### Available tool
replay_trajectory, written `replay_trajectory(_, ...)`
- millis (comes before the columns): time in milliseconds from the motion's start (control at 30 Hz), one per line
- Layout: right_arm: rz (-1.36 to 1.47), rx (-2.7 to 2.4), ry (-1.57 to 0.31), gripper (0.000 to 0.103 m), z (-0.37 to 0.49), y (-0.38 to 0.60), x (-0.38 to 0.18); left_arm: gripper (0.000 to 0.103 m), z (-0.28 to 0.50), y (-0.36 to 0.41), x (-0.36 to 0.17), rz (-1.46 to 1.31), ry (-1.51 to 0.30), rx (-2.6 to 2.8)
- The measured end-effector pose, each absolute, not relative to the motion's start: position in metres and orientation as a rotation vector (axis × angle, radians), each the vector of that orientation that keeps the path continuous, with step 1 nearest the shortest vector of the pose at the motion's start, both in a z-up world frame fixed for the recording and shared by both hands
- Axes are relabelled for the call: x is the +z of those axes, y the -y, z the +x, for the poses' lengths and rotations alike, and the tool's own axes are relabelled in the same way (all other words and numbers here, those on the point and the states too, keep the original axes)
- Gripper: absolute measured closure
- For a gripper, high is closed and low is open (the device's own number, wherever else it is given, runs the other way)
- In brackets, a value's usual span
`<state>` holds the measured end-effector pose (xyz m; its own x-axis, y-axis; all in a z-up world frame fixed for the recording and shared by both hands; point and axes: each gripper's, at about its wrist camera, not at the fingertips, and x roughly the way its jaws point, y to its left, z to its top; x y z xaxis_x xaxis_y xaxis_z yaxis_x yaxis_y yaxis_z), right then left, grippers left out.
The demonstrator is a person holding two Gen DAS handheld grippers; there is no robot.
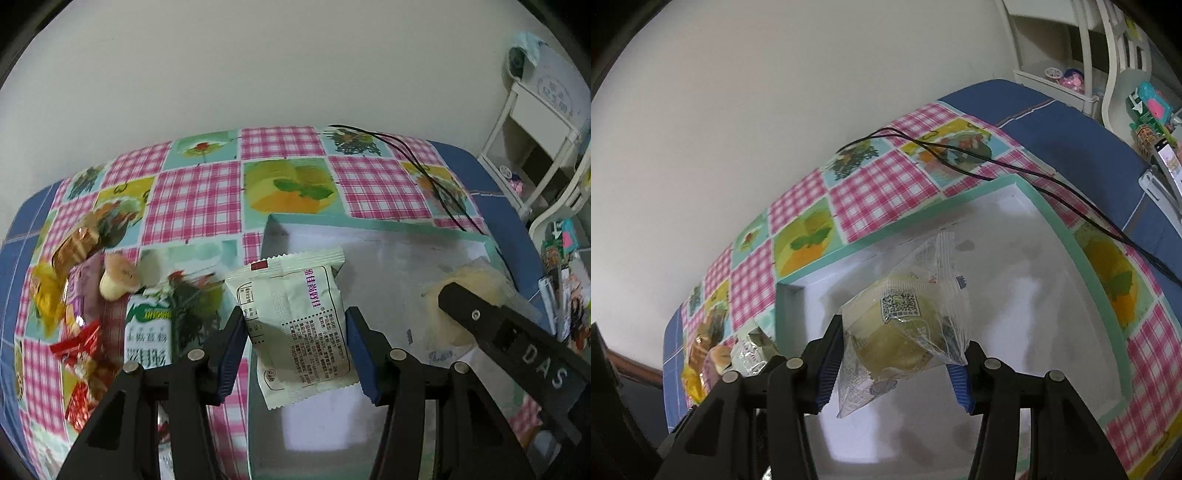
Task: Organize snacks
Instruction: 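Carry both snacks over the white tray and lower them inside, then open both tools to release the bun and packet in the tray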
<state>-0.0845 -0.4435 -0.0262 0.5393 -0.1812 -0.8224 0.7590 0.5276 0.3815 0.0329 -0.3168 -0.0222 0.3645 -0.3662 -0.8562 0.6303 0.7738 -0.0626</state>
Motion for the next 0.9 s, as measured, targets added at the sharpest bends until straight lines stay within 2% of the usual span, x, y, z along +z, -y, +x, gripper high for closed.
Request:
replay_trajectory(333, 0.791, -0.659, -0.837, 0.048, -0.063, 0.457, -0.041, 0.048, 0.038, 0.334, -0.031, 0.321, -0.956, -0.697)
replay_trajectory(400, 0.773, -0.665, -0.846, 0.047, -0.060, 0.458, -0.042, 0.039, 0.037, 0.336, -0.030, 0.329, -0.935, -0.702)
replay_trajectory(433, 0.762, -0.670, -0.853, 0.047, -0.058, 0.458, -0.042, 0.029, 0.037, 0.337, -0.030, 0.332, -0.929, -0.704)
replay_trajectory(467, 0.758, -0.674, -0.855, 0.047, -0.058, 0.459, -0.042, 0.026, 0.037, 0.338, -0.029, 0.332, -0.928, -0.708)
replay_trajectory(633, 0.754, -0.684, -0.874, 0.046, -0.056, 0.461, -0.040, 0.024, 0.037, 0.336, -0.026, 0.330, -0.942, -0.706)
replay_trajectory(700, 0.744, -0.678, -0.890, 0.040, -0.055, 0.460, -0.036, 0.021, 0.038, 0.334, -0.025, 0.338, -0.957, -0.691)
replay_trajectory(767, 0.732, -0.680, -0.905, 0.032, -0.053, 0.459, -0.032, 0.012, 0.040, 0.331, -0.024, 0.340, -0.971, -0.678)
replay_trajectory(800, 0.727, -0.681, -0.912, 0.027, -0.053, 0.458, -0.030, 0.012, 0.041, 0.329, -0.023, 0.343, -0.983, -0.662)
replay_trajectory(900, 0.709, -0.678, -0.933, 0.020, -0.050, 0.457, -0.029, 0.012, 0.048, 0.323, -0.024, 0.355, -1.008, -0.607)
